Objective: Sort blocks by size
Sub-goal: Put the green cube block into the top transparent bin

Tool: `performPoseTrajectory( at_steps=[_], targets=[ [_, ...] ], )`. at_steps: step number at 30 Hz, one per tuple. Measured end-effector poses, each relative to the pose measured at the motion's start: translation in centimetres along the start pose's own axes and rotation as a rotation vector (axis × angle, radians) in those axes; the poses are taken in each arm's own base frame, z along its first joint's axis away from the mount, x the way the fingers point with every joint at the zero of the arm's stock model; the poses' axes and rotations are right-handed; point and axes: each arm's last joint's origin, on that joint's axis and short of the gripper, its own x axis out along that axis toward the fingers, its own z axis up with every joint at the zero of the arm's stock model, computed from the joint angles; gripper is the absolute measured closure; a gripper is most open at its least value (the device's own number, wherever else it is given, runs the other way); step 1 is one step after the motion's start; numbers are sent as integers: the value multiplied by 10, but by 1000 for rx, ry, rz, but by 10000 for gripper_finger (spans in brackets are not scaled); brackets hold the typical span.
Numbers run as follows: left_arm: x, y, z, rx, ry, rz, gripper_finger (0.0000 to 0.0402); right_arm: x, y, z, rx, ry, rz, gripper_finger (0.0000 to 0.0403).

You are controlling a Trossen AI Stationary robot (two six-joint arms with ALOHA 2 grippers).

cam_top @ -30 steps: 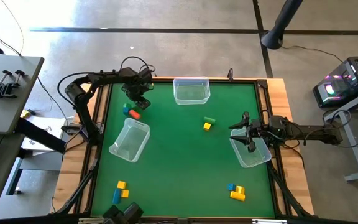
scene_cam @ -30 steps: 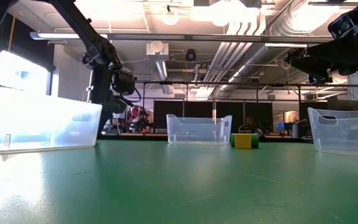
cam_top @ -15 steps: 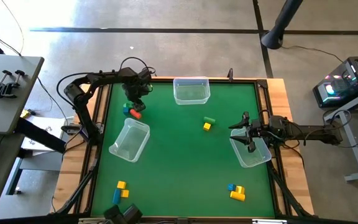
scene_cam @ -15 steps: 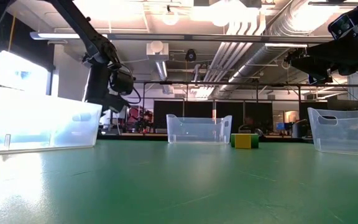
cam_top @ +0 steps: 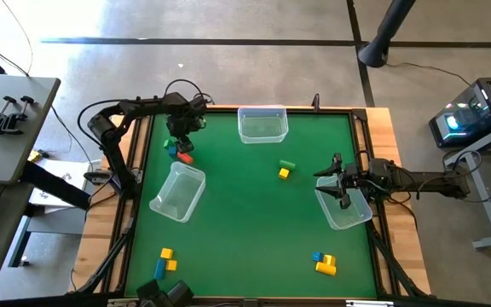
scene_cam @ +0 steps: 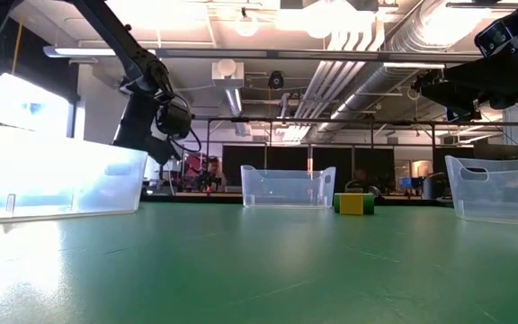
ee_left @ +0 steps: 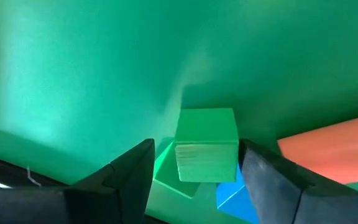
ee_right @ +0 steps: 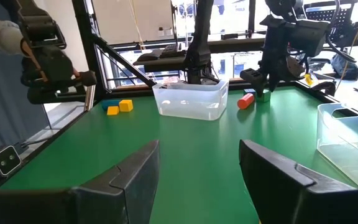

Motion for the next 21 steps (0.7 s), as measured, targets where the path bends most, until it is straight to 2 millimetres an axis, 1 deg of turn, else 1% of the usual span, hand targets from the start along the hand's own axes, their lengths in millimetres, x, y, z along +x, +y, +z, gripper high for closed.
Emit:
performPoseTrajectory(
  at_steps=[7,12,16,21],
  targets=[
    [0,0,0,-9,2,-3,215,0,0,0,0,0,0,188],
    [9,-1,3,0,38,-19,237,0,0,0,0,0,0,188],
    [16,-1,6,7,68,-19,263,0,0,0,0,0,0,188],
    [15,0,7,22,89,46,301,0,0,0,0,0,0,188]
  ],
)
